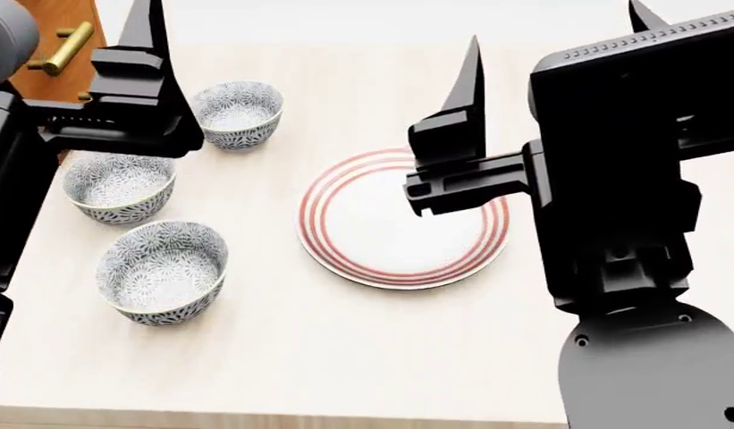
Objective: Put the bowl at the front on the plate.
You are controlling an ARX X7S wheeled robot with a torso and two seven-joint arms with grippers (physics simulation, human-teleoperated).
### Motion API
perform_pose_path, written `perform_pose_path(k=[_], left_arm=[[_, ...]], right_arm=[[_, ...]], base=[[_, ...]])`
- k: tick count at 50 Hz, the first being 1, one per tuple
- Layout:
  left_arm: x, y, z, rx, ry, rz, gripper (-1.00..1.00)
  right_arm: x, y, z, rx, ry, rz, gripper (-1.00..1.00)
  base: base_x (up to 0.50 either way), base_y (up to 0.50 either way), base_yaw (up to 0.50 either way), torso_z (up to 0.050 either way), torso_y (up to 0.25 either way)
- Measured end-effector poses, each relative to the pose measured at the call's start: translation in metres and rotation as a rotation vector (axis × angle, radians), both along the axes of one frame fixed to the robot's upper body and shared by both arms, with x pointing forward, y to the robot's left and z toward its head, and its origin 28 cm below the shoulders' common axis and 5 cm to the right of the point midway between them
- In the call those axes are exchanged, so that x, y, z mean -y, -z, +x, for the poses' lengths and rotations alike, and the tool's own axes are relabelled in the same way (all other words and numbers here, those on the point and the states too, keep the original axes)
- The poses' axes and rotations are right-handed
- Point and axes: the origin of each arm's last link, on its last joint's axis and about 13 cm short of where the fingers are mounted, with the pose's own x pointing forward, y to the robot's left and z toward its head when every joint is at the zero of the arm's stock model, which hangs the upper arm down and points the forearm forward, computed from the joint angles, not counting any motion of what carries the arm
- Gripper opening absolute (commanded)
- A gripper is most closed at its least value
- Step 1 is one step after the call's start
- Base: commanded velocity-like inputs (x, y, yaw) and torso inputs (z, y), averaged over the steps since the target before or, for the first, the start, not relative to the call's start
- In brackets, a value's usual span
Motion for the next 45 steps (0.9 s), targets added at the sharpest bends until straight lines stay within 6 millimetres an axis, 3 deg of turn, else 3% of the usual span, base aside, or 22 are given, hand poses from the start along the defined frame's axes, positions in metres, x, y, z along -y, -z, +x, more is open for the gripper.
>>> perform_pose_path(k=[45], left_arm=[[-0.0013, -0.0038, -0.0020, 0.025, 0.001, 0.001, 1.00]], right_arm=[[0.0006, -0.0084, -0.0021, 0.006, -0.020, 0.009, 1.00]], base=[[0.05, 0.00, 0.00, 0.000, 0.000]])
